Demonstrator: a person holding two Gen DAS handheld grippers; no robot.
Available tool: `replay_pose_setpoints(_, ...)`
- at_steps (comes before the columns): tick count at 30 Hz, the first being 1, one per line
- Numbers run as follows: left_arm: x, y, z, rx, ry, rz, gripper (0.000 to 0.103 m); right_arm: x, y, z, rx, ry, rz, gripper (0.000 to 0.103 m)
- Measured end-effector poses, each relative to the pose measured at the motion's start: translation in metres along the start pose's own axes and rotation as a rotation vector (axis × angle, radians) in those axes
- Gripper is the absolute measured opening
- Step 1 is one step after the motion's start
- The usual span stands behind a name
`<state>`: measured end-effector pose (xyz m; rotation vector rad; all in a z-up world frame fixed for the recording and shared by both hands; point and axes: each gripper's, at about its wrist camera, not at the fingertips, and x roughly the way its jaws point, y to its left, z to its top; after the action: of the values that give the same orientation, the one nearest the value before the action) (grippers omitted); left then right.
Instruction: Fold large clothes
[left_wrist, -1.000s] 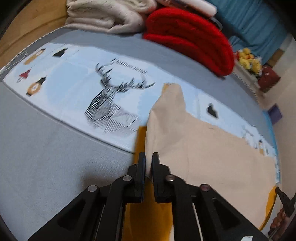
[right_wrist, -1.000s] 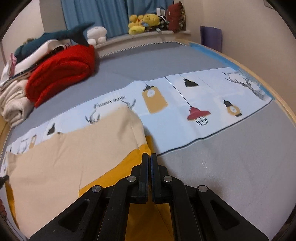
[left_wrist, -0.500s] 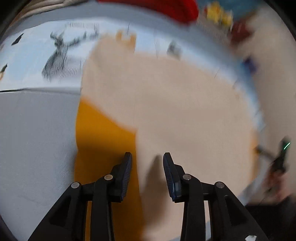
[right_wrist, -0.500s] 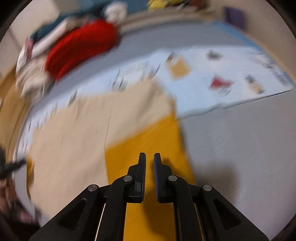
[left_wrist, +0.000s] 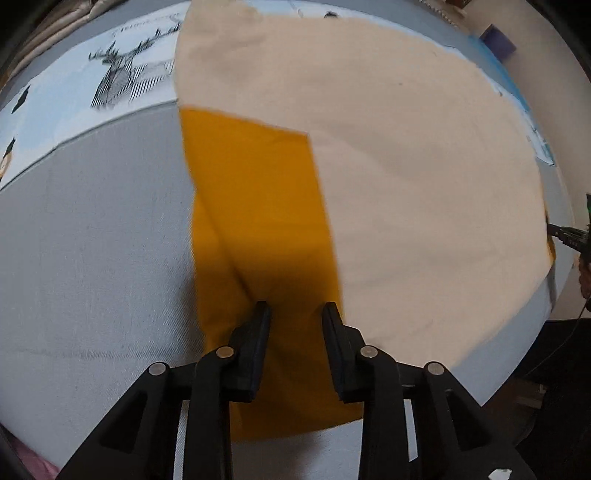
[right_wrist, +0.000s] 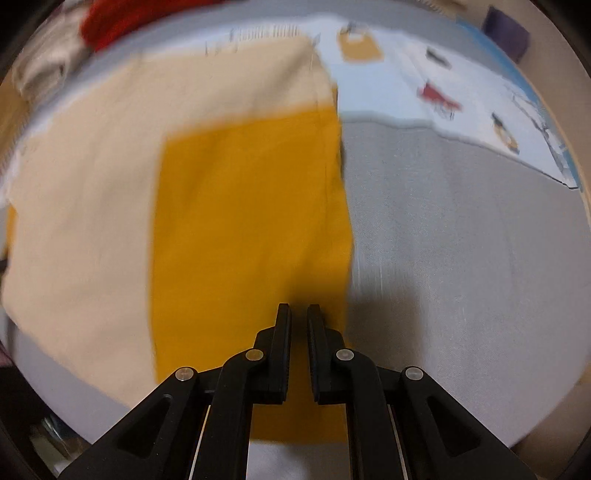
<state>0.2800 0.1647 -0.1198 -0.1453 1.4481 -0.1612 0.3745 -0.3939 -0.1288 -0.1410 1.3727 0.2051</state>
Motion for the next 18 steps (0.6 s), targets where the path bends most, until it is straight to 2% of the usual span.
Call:
replay_pose_setpoints(1,-0.004,0.003,-0.001,-0.021,-0.008,-0.012,0.028,0.002,0.001,-0.004,-0.019,0.023,-0.01,0.01)
replay_pose_setpoints(4,-0.015,0.005,-0.008,-0.033,-0.026,-0.004,0.028,-0.008,0.008,-0.013,-0.059,0.005,-0.047,0.01)
replay_pose_setpoints(6,-0.014,0.01,-0.014,-0.042,-0.006,0.0,0.027,-0.008,0.01,-0.02,-0.083,0.02,-0.069,0.01)
replay_pose_setpoints(7,-0.009,0.012,-0.018,-0.047,0.01,0.013,0.027,-0.007,0.011,-0.022,-0.093,0.031,-0.082,0.011)
replay_pose_setpoints(9,0.001,0.012,-0.026,-0.029,0.058,0.085,0.026,-0.001,0.01,-0.03,-0.102,0.08,-0.112,0.011)
replay_pose_setpoints(11,0.002,0.01,-0.03,-0.023,0.068,0.127,0.027,0.005,0.006,-0.04,-0.11,0.14,-0.165,0.011)
replay_pose_setpoints(13,-0.011,0.004,-0.033,-0.005,0.022,0.165,0.027,0.003,0.003,-0.045,-0.113,0.149,-0.197,0.011)
replay_pose_setpoints(15,-0.027,-0.007,-0.039,0.016,-0.045,0.22,0.027,-0.012,0.001,-0.045,-0.096,0.105,-0.208,0.011)
replay_pose_setpoints(18,-0.067,-0.027,-0.05,0.003,-0.199,0.269,0.027,-0.058,0.005,-0.042,-0.077,-0.063,-0.223,0.011)
